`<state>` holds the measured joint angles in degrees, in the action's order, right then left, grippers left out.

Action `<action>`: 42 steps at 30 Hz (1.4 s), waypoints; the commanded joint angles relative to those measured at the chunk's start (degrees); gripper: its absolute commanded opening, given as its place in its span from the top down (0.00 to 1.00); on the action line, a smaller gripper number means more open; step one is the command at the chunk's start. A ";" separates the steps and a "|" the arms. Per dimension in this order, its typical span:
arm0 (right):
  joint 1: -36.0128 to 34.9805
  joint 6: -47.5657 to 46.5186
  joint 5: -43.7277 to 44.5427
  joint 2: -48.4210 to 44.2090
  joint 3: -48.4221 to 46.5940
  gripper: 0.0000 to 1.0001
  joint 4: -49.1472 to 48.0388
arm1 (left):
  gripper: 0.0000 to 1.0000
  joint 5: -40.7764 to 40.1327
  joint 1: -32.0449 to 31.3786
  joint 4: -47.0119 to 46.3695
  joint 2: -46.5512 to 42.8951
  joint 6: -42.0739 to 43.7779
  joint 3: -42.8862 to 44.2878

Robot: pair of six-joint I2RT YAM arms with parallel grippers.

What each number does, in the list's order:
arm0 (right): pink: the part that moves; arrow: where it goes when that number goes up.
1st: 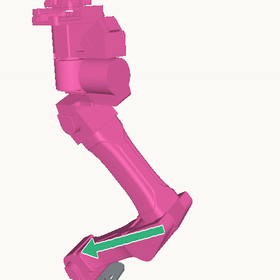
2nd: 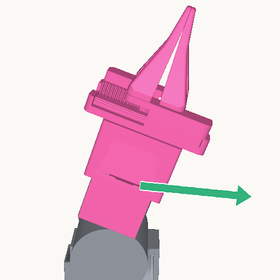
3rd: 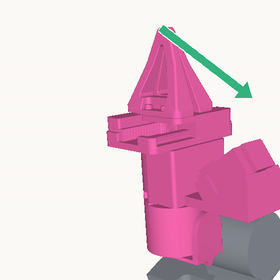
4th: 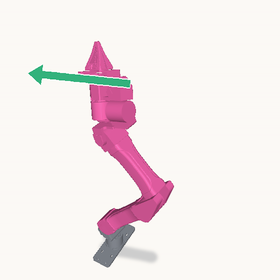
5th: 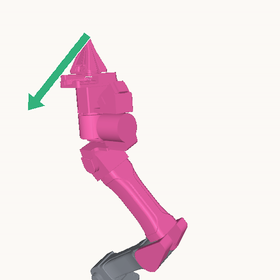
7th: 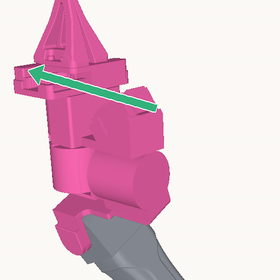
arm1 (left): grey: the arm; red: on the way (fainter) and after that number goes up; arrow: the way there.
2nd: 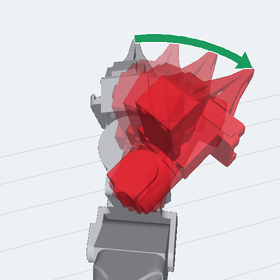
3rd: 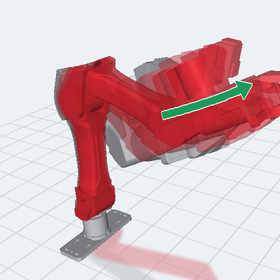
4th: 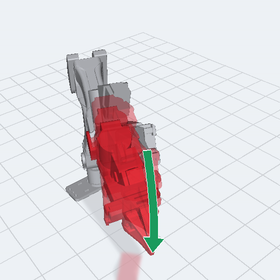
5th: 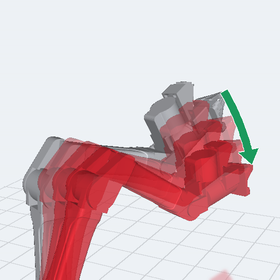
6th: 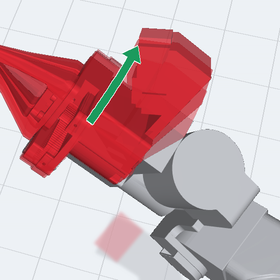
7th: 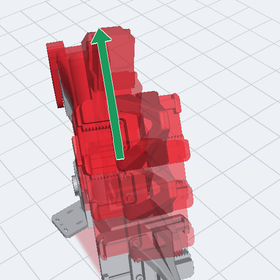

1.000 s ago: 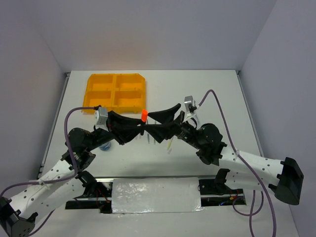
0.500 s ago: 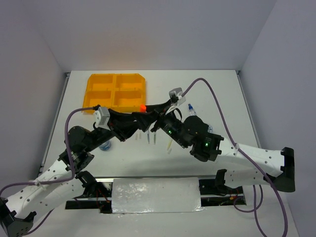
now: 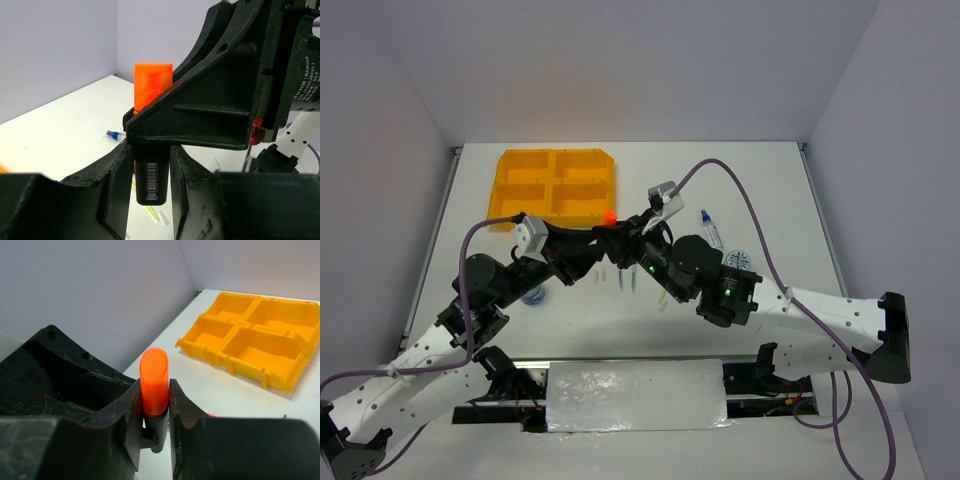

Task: Sort the stationery into containers
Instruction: Close the pen cap on the pen.

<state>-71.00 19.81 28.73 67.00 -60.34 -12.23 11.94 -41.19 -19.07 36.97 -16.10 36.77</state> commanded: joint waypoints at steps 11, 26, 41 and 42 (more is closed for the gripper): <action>6.97 -8.20 -21.25 -3.98 -0.75 1.00 -1.23 | 0.01 3.23 -0.38 6.74 3.80 1.51 8.39; 28.20 -5.93 -84.19 -9.26 -2.59 1.00 1.25 | 0.09 30.78 -0.65 3.68 8.63 -5.35 13.40; 24.33 -4.25 -82.00 -5.57 -3.38 1.00 -5.61 | 0.47 31.12 -0.65 -2.37 12.95 -10.09 12.27; 24.25 -4.43 -81.73 -5.31 -3.47 1.00 -5.44 | 0.52 31.12 -0.65 -2.72 12.86 -10.35 12.01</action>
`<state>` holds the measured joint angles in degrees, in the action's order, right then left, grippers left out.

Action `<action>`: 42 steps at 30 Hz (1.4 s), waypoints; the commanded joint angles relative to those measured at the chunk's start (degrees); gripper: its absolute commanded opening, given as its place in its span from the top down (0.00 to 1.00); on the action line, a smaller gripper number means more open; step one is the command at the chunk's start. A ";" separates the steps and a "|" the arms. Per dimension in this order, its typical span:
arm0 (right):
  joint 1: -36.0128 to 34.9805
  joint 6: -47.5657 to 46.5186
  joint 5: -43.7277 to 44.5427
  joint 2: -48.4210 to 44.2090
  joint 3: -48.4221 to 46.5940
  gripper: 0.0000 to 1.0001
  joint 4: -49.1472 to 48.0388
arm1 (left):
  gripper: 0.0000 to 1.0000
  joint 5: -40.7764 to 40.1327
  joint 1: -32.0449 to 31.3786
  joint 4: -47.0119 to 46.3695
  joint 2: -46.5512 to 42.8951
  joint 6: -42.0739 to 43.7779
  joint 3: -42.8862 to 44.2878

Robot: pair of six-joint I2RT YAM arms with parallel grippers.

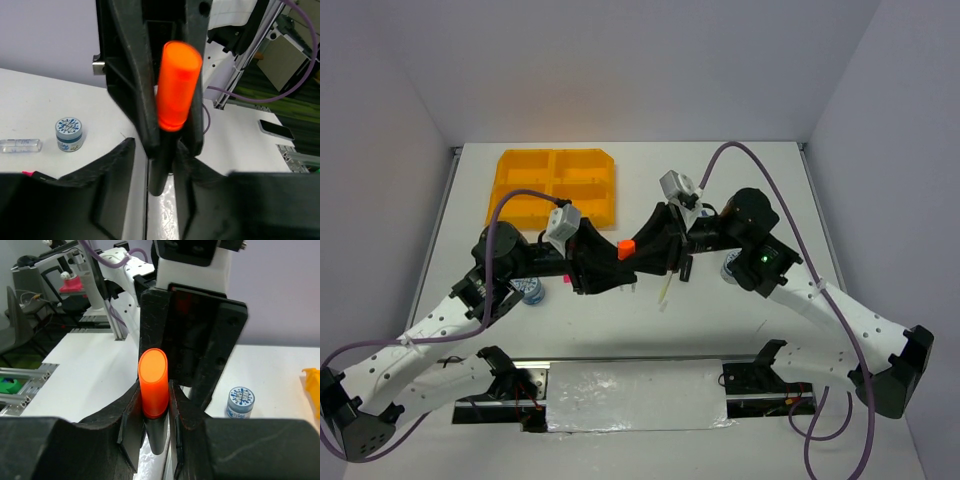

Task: Sort the stationery into containers
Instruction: Close the pen cap on the pen.

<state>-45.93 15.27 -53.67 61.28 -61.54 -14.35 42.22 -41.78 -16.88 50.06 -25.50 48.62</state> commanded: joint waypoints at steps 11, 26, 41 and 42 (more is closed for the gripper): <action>-1.44 -0.68 6.11 1.13 -2.89 0.76 -0.77 | 1.00 1.82 -0.06 -5.09 -0.84 -0.17 -0.45; -1.26 -1.38 23.69 -2.04 -5.95 0.00 8.27 | 1.00 4.09 -0.32 -4.65 -3.40 4.31 -2.74; -1.18 1.08 12.19 -3.97 -7.10 0.21 5.82 | 1.00 -1.52 -0.41 -1.05 0.12 5.11 -0.72; -1.18 0.82 12.36 -3.62 -7.10 0.27 6.35 | 1.00 -1.78 -0.41 -0.70 0.64 5.11 -0.37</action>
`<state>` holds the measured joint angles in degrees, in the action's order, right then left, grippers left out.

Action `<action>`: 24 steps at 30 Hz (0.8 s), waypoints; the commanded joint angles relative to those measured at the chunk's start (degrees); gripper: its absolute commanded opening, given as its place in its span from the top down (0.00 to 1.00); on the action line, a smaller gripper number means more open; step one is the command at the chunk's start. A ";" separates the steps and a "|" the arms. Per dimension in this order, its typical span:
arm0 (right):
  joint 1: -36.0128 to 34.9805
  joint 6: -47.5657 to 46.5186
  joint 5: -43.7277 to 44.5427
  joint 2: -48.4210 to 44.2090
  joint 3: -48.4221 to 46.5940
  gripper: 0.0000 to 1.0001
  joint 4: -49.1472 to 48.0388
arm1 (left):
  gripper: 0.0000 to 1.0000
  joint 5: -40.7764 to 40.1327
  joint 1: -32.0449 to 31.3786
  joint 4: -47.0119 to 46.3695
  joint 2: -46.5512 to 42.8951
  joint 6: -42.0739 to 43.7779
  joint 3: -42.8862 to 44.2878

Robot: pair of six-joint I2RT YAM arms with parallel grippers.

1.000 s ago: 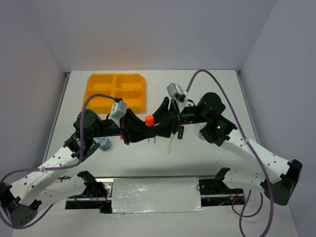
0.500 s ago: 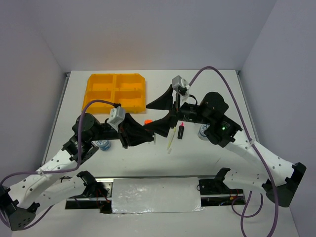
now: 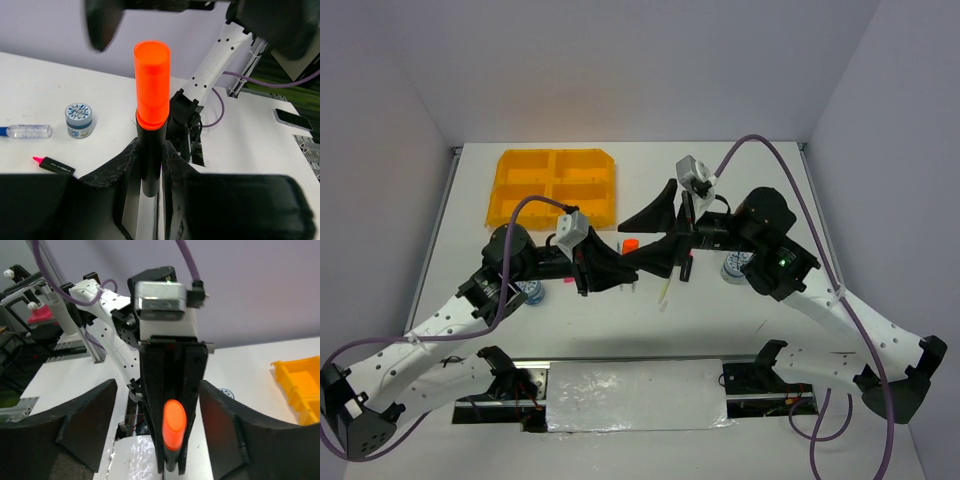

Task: Sort the stationery into containers
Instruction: Close the pen cap on the pen.

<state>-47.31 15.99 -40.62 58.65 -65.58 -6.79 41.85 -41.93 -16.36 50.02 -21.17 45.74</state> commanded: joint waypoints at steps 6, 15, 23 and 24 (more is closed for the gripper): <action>0.20 -1.31 0.54 0.41 -2.19 0.44 -0.16 | 1.00 -1.77 -0.25 -2.18 0.61 0.34 2.25; 0.29 -3.07 4.41 -0.03 0.81 0.38 -1.47 | 1.00 0.08 -0.25 -2.54 0.43 0.69 1.90; 0.46 -3.86 3.36 0.15 1.60 0.52 -1.74 | 1.00 -0.27 -0.25 -2.97 -0.18 0.78 1.46; 0.55 -3.86 3.01 0.15 1.77 0.53 -2.00 | 1.00 -0.36 -0.25 -2.98 -0.27 0.78 1.55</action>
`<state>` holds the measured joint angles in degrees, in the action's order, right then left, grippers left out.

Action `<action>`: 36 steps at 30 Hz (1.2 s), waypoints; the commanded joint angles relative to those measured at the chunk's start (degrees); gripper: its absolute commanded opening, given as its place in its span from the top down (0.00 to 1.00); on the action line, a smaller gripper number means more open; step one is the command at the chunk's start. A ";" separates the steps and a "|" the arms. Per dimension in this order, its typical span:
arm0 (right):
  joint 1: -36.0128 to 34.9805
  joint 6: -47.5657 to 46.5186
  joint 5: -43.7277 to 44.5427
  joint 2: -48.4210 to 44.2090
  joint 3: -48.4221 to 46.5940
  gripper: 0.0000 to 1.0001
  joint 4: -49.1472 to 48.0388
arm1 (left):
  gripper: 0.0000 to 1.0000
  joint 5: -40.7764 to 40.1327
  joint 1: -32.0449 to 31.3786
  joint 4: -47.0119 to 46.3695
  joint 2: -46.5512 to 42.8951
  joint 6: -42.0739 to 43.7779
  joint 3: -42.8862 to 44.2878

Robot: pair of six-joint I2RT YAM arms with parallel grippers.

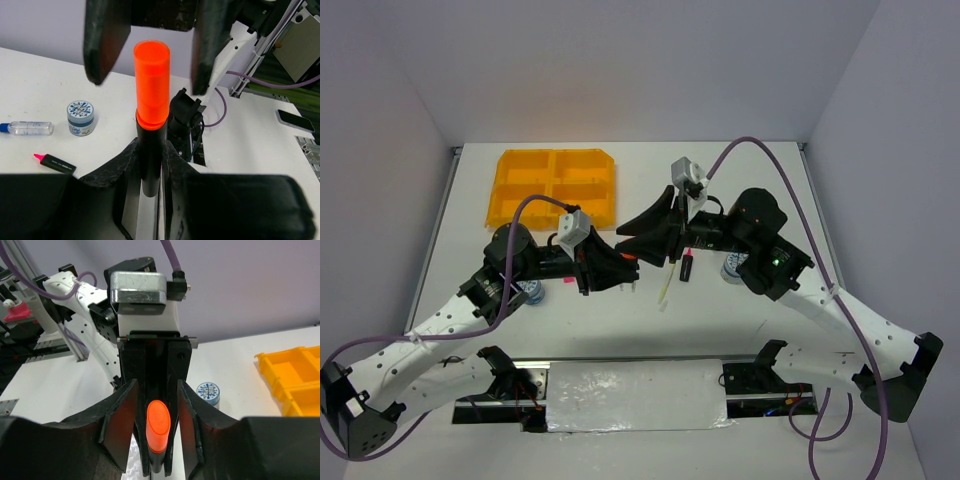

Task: Sort the stationery into containers
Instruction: Close the pen cap on the pen.

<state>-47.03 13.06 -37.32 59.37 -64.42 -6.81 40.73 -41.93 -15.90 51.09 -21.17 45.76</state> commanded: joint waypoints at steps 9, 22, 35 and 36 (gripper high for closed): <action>0.44 -0.84 -4.07 -1.01 2.46 0.63 -4.09 | 1.00 1.46 -0.26 -3.35 -1.08 0.25 2.05; 0.88 2.84 -8.28 -0.31 9.13 1.00 -10.49 | 1.00 3.65 0.09 -8.17 0.50 -1.16 4.69; 2.29 6.37 -13.57 9.97 19.51 1.00 -13.86 | 1.00 7.34 6.77 -8.79 1.12 1.31 13.66; 2.29 5.93 -13.83 10.49 20.03 1.00 -13.32 | 1.00 8.91 8.43 -10.71 1.12 0.09 13.31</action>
<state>-43.81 21.61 -44.49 64.47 -50.41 -34.39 47.90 -36.36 -5.98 54.30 -19.25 50.98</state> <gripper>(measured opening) 0.266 0.302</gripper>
